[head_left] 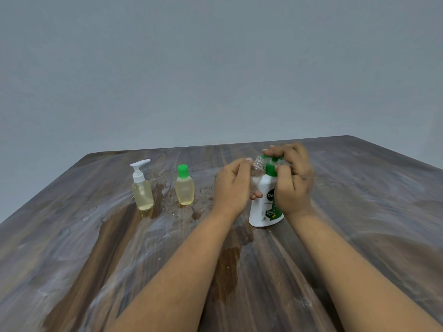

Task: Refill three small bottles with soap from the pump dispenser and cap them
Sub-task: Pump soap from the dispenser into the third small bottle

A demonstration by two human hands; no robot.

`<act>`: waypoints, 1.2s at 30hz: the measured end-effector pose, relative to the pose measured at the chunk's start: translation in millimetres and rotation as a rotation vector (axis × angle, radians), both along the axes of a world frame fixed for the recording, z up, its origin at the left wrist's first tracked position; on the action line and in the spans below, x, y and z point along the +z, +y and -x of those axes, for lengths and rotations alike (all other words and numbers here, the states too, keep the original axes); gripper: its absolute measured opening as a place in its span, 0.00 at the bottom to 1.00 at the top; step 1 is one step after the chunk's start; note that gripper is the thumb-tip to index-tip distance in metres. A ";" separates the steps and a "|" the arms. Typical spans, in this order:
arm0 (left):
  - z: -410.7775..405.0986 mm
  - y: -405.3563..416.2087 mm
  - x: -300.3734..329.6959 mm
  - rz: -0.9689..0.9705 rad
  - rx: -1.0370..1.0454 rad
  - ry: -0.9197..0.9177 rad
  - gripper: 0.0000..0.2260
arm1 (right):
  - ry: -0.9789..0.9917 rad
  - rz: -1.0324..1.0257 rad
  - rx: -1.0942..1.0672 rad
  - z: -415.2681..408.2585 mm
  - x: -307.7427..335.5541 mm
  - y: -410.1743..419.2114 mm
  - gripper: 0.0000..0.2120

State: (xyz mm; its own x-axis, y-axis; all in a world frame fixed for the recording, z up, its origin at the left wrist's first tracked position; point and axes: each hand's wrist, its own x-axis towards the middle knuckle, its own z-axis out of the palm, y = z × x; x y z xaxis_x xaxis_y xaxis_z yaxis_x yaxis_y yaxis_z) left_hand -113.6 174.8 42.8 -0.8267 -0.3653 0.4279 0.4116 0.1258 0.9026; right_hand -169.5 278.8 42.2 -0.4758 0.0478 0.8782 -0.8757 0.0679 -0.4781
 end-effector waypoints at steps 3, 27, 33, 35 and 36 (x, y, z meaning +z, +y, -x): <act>-1.0 0.2 0.4 0.005 0.005 0.006 0.15 | 0.005 0.011 0.008 -0.4 0.7 -0.8 0.17; -1.3 -0.1 0.8 0.007 0.002 0.001 0.15 | -0.008 -0.001 0.021 -3.9 3.5 -0.2 0.17; -0.5 -0.4 -1.2 0.037 0.015 0.013 0.16 | -0.046 0.005 -0.012 -2.3 1.6 -2.0 0.15; -0.3 -0.7 -2.0 0.052 0.021 0.031 0.15 | -0.030 0.008 0.005 -3.4 1.7 -1.6 0.16; 0.0 -0.9 -1.9 0.054 0.021 0.041 0.15 | -0.020 0.014 0.015 -3.6 1.9 -1.3 0.17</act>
State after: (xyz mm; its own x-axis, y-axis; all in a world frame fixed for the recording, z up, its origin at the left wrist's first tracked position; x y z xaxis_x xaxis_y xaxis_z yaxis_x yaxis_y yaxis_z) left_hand -113.6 173.9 40.9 -0.8006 -0.3579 0.4806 0.4444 0.1833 0.8769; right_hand -165.9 277.5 44.1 -0.4942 0.0522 0.8678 -0.8667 0.0478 -0.4965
